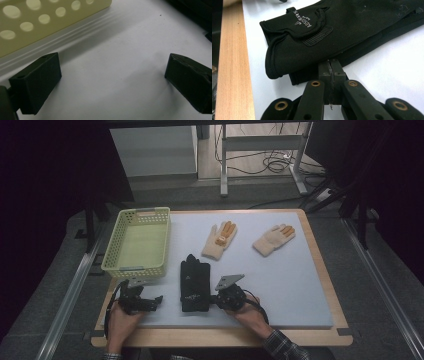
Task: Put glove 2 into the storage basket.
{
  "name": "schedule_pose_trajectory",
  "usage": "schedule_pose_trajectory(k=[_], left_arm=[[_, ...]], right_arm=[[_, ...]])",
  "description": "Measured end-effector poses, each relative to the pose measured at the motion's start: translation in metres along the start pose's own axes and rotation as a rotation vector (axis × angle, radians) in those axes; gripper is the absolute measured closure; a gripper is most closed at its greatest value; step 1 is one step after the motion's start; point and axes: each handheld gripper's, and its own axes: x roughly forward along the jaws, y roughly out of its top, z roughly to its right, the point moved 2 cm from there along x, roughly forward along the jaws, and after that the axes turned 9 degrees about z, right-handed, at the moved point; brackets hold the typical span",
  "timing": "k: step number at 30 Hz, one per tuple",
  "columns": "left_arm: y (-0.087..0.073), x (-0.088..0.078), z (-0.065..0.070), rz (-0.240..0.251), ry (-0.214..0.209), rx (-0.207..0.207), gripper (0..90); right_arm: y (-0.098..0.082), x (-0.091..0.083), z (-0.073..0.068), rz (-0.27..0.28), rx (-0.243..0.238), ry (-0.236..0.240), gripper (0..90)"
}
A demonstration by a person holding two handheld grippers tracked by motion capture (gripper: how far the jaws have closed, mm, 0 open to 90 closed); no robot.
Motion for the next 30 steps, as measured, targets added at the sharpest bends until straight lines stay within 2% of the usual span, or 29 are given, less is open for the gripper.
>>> schedule_pose_trajectory(k=[3,4,5,6,7,9,10,13,19,22,25,28,30], left_arm=[[0.000,0.000,0.000,0.001,-0.001,0.000,0.8],[0.000,0.000,0.000,0.001,-0.001,0.000,0.8],[0.000,0.000,0.000,0.001,-0.001,0.000,0.8],[0.000,0.000,0.000,0.001,-0.001,-0.001,0.8],[0.000,0.000,0.000,0.001,-0.001,-0.001,0.7],[0.000,0.000,0.000,0.000,-0.001,-0.001,0.7],[0.000,0.000,0.000,0.000,-0.001,-0.001,0.7],[0.000,0.000,0.000,0.001,-0.001,-0.001,0.7],[0.000,0.000,0.000,0.001,-0.002,-0.001,0.7],[0.000,0.000,0.000,0.001,-0.002,0.000,0.7],[0.000,0.000,-0.001,0.001,-0.004,0.001,0.8],[0.000,0.000,-0.001,0.001,-0.005,0.001,0.9],[0.000,0.000,-0.001,0.000,-0.004,0.001,0.8]], right_arm=[[-0.001,-0.003,-0.002,0.000,0.001,0.013,88.5],[-0.005,-0.009,-0.007,-0.004,0.007,0.038,88.5],[-0.005,-0.009,-0.007,-0.004,0.007,0.038,88.5],[-0.009,-0.014,-0.014,-0.016,-0.004,0.059,88.5],[-0.009,-0.014,-0.014,-0.016,-0.004,0.059,88.5],[-0.012,-0.016,-0.025,-0.011,-0.018,0.102,88.4],[-0.012,-0.016,-0.025,-0.011,-0.018,0.102,88.4],[-0.007,-0.003,-0.033,-0.016,-0.041,0.113,88.4],[0.003,0.015,-0.031,-0.008,-0.037,0.112,88.5],[0.014,0.032,-0.031,-0.008,-0.057,0.098,88.5],[0.018,0.037,-0.031,-0.010,-0.061,0.094,87.0],[0.017,0.029,-0.031,-0.011,-0.062,0.099,85.6],[0.011,0.005,-0.024,0.003,-0.048,0.088,85.7]])
